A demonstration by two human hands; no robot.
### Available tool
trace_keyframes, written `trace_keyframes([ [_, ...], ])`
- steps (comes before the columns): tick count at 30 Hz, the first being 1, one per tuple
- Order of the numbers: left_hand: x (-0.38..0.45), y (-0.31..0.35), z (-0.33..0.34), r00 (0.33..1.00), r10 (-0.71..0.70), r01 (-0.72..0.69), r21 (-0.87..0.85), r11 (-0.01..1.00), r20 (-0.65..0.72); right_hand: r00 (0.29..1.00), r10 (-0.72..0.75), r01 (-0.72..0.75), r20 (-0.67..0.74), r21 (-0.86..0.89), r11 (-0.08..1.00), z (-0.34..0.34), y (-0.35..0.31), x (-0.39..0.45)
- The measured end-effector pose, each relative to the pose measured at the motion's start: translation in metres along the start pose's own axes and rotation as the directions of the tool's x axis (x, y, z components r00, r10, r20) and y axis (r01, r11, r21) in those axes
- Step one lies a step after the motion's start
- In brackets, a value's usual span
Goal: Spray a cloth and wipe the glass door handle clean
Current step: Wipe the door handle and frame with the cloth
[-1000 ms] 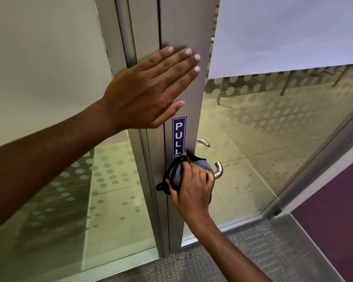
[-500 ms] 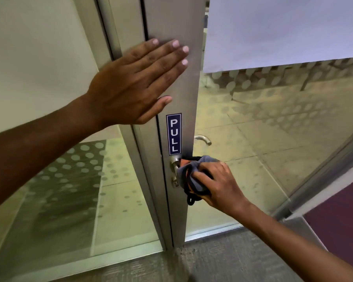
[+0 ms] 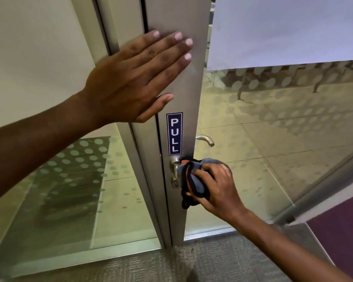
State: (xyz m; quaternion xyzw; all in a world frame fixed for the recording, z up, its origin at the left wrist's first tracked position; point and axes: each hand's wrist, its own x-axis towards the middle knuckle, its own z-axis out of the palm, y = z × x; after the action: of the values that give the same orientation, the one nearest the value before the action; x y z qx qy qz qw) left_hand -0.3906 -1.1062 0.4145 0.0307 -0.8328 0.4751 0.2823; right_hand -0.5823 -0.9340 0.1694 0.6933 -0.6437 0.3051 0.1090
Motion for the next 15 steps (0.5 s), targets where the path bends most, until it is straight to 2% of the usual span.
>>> trace_keyframes([
  [5,0.001,0.001,-0.001,1.0,0.004,-0.004,0.0,1.0,0.003,0.984,0.163,-0.171,-0.069,-0.13,0.977,0.025,-0.055,0.017],
  [8,0.0,0.001,-0.002,1.0,0.003,-0.003,0.003,1.0,0.008,0.938,0.325,-0.344,-0.124,-0.188,0.92,0.042,-0.08,0.027],
  [10,0.0,0.001,-0.002,1.0,0.007,-0.007,-0.009,1.0,-0.002,0.909,0.379,-0.408,-0.175,-0.187,0.893,0.053,-0.09,0.027],
  [12,0.0,0.001,-0.001,1.0,0.006,-0.006,-0.025,1.0,-0.009,0.902,0.365,-0.404,-0.229,-0.155,0.902,0.058,-0.09,0.024],
  [15,-0.001,0.002,-0.002,1.0,0.003,-0.003,-0.048,0.999,-0.01,0.938,0.192,-0.241,-0.288,-0.146,0.959,0.056,-0.07,0.014],
])
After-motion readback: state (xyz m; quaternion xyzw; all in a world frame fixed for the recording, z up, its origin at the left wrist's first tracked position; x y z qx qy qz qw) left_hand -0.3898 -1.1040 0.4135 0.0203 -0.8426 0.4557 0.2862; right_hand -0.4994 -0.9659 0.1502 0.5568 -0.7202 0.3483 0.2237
